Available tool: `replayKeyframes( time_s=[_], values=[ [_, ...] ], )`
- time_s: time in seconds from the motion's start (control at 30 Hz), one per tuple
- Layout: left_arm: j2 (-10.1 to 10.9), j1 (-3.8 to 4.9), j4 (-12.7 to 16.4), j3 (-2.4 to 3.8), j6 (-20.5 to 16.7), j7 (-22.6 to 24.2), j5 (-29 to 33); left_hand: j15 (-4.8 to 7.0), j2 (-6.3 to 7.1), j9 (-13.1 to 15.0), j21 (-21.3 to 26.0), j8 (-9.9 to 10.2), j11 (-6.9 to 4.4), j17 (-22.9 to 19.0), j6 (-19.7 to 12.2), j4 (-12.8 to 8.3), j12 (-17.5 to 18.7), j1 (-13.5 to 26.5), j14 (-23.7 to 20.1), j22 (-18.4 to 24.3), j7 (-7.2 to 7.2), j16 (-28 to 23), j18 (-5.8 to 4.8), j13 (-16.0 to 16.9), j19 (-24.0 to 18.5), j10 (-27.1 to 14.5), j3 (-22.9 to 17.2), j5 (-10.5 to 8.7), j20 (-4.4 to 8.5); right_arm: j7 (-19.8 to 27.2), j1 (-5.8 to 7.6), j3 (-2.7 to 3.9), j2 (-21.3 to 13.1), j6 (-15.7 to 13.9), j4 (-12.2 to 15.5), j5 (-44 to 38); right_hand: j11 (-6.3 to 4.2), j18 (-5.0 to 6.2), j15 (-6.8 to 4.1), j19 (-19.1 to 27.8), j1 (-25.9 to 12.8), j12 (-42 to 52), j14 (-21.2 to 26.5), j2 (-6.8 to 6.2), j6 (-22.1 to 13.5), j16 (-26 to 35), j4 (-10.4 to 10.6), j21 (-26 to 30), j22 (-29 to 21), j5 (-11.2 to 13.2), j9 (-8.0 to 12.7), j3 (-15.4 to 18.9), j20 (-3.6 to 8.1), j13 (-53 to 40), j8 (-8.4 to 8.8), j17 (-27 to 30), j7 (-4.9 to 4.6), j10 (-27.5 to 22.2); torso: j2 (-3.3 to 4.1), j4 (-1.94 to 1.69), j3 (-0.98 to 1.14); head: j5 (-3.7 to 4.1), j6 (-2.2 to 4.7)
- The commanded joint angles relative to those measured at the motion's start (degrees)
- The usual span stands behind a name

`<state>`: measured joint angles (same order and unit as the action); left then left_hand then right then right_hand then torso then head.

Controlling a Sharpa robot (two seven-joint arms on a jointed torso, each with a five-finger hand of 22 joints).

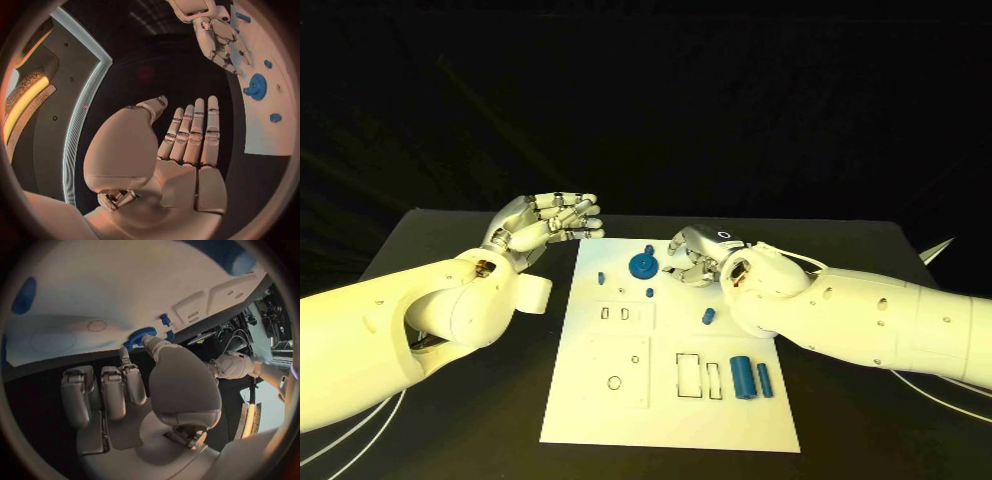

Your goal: Assemble the parts on the task board

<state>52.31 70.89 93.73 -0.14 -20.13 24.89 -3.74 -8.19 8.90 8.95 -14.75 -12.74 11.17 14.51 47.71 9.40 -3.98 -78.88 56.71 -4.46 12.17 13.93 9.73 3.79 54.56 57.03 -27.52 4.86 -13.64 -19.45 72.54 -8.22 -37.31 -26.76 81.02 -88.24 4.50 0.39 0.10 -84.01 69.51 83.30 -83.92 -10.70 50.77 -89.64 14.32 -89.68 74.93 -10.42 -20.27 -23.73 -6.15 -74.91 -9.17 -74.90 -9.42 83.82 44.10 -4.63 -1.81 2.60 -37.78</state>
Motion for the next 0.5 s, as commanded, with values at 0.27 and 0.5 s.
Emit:
replayKeyframes(
  time_s=[0.27,0.5],
  values=[
    [0.3,0.06,-0.1,0.04,0.6,0.6,0.1,-0.05,-0.03,-0.1,-0.1,0.4,0.11,0.1,-0.5,-0.3,0.3,-0.6,-0.2,0.1,2.50,-0.2,0.73,0.0,0.2,-0.2,0.2,-0.25,-0.16,10.9,2.93,0.29,-11.7,-0.2,4.6,17.0,0.04,-0.04,0.16,-5.4,2.9,-0.9,-5.8,-1.35,0.8,0.0,-3.3,0.7,13.9,0.8,0.0,-0.6,0.00,-8.1,0.43,-14.0,-0.01,-0.2,-0.18,0.74,0.20,0.90,0.58],
    [0.2,0.05,-0.4,0.03,0.6,0.5,0.1,-0.04,-0.09,-0.1,-0.1,0.4,0.11,0.2,-0.5,-0.3,0.3,-0.7,-0.2,0.1,2.49,-0.2,0.73,0.0,0.2,-0.2,0.2,-0.25,-0.16,19.6,3.10,0.15,-17.2,2.4,2.7,23.0,0.00,-0.10,0.15,-5.4,5.7,-1.6,-5.9,-2.15,0.1,-0.2,-5.9,0.6,14.1,0.6,0.2,-1.3,0.00,-7.5,1.27,-14.5,0.03,-0.8,-0.29,1.07,0.55,0.92,0.03]
  ],
)
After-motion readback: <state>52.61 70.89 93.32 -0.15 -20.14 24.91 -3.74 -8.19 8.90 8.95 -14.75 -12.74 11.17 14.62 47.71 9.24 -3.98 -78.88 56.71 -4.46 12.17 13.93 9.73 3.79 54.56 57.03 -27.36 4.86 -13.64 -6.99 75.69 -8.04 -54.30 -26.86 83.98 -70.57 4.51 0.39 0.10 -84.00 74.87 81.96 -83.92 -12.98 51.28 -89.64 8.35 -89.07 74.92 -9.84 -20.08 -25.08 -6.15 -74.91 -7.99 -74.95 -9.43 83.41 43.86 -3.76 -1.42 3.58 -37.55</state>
